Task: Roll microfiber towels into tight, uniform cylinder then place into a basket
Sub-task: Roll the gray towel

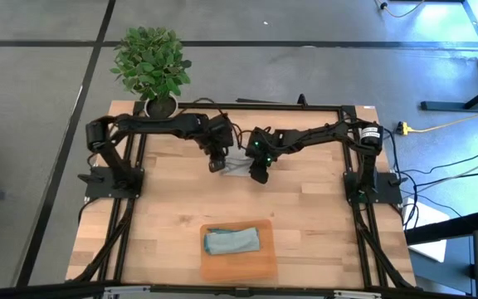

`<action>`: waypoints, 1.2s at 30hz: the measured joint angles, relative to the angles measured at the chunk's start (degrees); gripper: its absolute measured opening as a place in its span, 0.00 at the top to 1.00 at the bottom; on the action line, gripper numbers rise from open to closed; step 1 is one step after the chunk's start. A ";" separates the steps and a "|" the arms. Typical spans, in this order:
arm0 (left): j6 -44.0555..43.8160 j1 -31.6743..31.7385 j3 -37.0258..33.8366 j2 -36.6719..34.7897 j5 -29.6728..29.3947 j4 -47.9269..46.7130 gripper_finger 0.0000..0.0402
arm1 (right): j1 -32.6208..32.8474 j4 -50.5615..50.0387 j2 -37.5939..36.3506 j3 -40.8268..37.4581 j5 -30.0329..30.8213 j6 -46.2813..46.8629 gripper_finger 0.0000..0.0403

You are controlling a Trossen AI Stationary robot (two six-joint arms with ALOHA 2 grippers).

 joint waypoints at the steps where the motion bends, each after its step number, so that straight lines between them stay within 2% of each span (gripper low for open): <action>1: 0.88 -0.24 0.14 -0.79 1.10 0.19 0.80 | 0.00 0.01 0.00 0.00 0.00 0.00 0.74; 6: 4.36 -3.70 -1.00 -1.41 9.26 0.59 0.79 | 0.00 0.02 0.00 -0.02 -0.02 -0.02 0.74; 12: 8.72 -7.89 -4.52 2.27 11.63 5.47 0.79 | 0.00 0.17 0.02 -0.02 -0.04 1.27 0.74; 14: 10.24 -8.82 -4.65 3.56 9.99 5.35 0.79 | -0.01 0.41 0.05 -0.04 -0.28 1.24 0.74; 22: 10.64 -9.02 -4.73 5.99 -5.76 8.57 0.79 | -0.13 0.68 0.11 -0.07 -1.32 1.16 0.74; 36: 12.80 -2.83 -4.71 6.15 -6.94 13.43 0.83 | -0.11 0.59 0.11 -0.07 -1.54 0.81 0.74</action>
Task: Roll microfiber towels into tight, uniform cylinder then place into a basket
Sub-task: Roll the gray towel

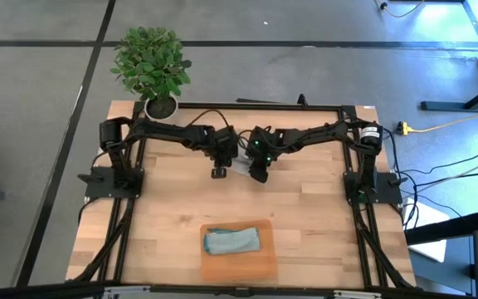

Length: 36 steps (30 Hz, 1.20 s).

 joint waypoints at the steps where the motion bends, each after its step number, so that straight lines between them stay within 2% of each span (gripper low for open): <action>1: 0.30 0.30 0.00 0.51 0.05 0.11 0.83 | 0.00 -0.04 0.00 0.00 -0.08 0.00 0.74; 13: 0.17 0.90 0.40 5.07 3.47 -1.15 0.89 | -0.44 -1.64 -1.90 -0.15 0.55 -0.71 0.74; 17: -0.94 0.81 0.33 4.99 4.66 -4.57 0.92 | 0.00 -5.38 -5.93 -0.13 1.43 -7.02 0.74; 22: -1.12 0.65 0.28 5.03 4.86 -5.48 0.95 | 4.04 -10.28 -8.06 -0.07 3.15 -17.76 0.74; 29: -1.51 0.67 0.17 5.09 4.75 -5.13 0.94 | 7.76 -9.61 -7.91 -0.22 4.41 -20.98 0.74; 32: -1.62 0.72 0.13 5.13 4.87 -5.08 0.94 | 8.41 -8.54 -7.82 -0.22 7.13 -21.76 0.71; 36: -1.62 0.72 0.13 5.13 4.87 -5.08 0.95 | 8.85 -6.32 -7.48 -0.22 11.47 -24.25 0.61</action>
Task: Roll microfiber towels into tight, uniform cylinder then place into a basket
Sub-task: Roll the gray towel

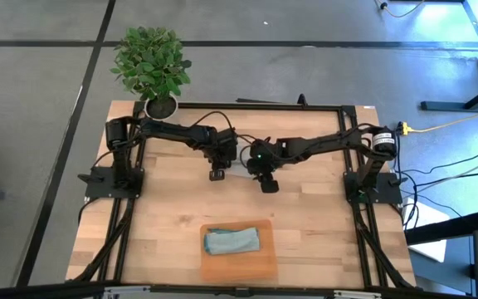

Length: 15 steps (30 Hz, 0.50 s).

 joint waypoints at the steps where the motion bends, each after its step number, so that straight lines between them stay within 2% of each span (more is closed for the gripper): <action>1: -0.02 0.00 -0.02 0.00 0.00 0.02 0.95 | 0.04 0.91 0.00 0.00 0.15 -0.80 0.57; 6: 0.06 0.00 -0.04 0.00 -0.04 0.07 0.94 | 0.07 1.79 0.30 0.00 0.14 -1.15 0.47; 11: 0.28 0.00 -0.07 0.00 -0.14 0.14 0.94 | 0.07 2.26 3.94 0.04 0.26 -1.08 0.44; 15: 0.31 0.00 -0.09 0.00 -0.15 0.20 0.94 | 0.50 2.97 6.20 0.24 6.47 -1.02 0.44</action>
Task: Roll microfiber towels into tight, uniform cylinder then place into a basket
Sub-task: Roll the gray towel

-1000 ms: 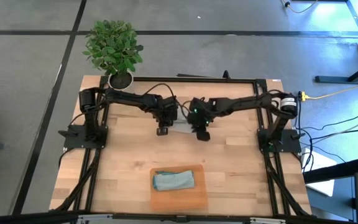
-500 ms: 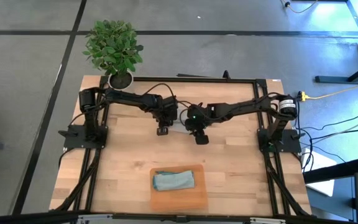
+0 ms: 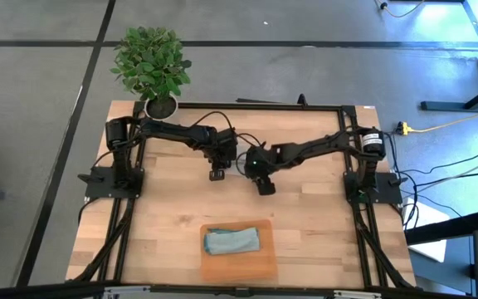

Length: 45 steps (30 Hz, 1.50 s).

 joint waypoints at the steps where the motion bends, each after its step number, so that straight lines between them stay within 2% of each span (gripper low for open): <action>1: 0.00 0.00 -0.02 0.00 -0.04 0.00 0.94 | 0.08 0.01 0.26 0.03 1.49 0.07 0.45; 6: -0.09 0.00 -0.02 0.00 0.25 0.02 0.94 | 0.59 -0.03 0.62 0.07 4.24 0.23 0.57; 13: 0.02 -0.17 -0.02 0.01 1.46 0.02 0.95 | 0.33 -0.01 0.73 0.03 5.53 2.18 0.93; 14: -0.06 -0.17 -0.02 0.02 1.48 0.03 0.95 | 0.33 -0.03 0.73 0.02 5.32 2.72 0.95; 20: -1.47 -0.38 -0.07 0.00 -1.60 0.60 0.93 | 0.22 -0.01 0.80 -0.03 4.01 4.38 0.96; 31: -1.25 -0.76 -0.01 0.00 -3.50 2.09 0.79 | 0.13 -0.03 0.88 -0.13 2.36 4.49 0.96; 37: -1.07 -0.53 2.58 -1.38 -4.57 -1.49 0.80 | 0.13 -0.16 0.89 -0.15 2.11 4.49 0.96; 45: 1.75 -0.30 4.04 -8.79 -4.16 -5.19 0.80 | 0.11 -0.19 0.88 -0.17 1.73 4.49 0.96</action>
